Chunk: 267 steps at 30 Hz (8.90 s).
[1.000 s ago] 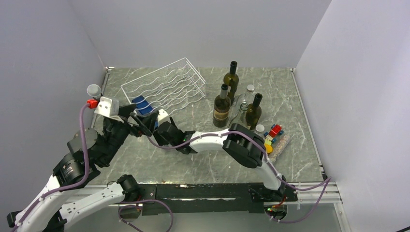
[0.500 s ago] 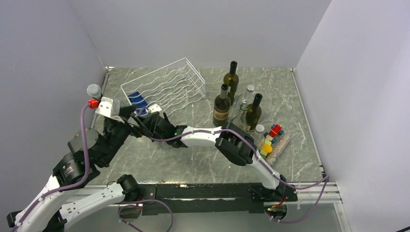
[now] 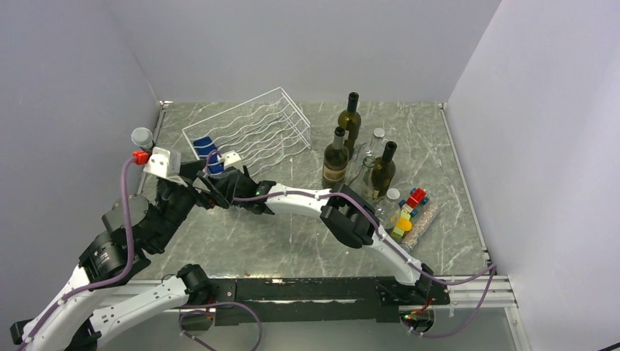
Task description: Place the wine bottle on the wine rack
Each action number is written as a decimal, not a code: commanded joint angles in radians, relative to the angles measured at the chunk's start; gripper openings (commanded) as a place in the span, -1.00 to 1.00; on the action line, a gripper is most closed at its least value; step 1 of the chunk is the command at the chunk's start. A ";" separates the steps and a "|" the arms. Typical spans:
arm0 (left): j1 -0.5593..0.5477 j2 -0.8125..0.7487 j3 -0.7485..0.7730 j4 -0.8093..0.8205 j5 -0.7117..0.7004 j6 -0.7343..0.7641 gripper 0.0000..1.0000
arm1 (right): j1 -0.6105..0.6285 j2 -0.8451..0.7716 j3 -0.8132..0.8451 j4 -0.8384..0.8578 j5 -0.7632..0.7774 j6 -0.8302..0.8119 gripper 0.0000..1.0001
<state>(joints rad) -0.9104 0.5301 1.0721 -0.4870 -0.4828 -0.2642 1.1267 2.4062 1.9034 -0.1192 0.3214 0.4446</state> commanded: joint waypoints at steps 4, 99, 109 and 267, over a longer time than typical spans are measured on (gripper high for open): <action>0.000 -0.013 0.026 -0.009 0.007 -0.027 0.99 | -0.007 -0.036 0.080 0.147 -0.032 0.034 -0.01; 0.001 0.236 -0.106 0.210 0.157 -0.154 0.99 | -0.435 -0.747 -0.289 -0.467 0.212 -0.152 -0.68; 0.000 0.261 -0.186 0.285 0.222 -0.136 0.99 | -0.422 -0.874 -0.237 -0.542 0.116 -0.167 -1.00; 0.000 0.385 -0.510 1.095 0.299 1.393 -0.98 | -0.236 -0.970 -0.182 -1.123 -0.553 -0.483 0.00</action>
<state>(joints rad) -0.9081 0.9241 0.5201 0.3801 -0.1722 1.1511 0.8627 1.4361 1.7412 -1.2568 -0.1886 -0.0357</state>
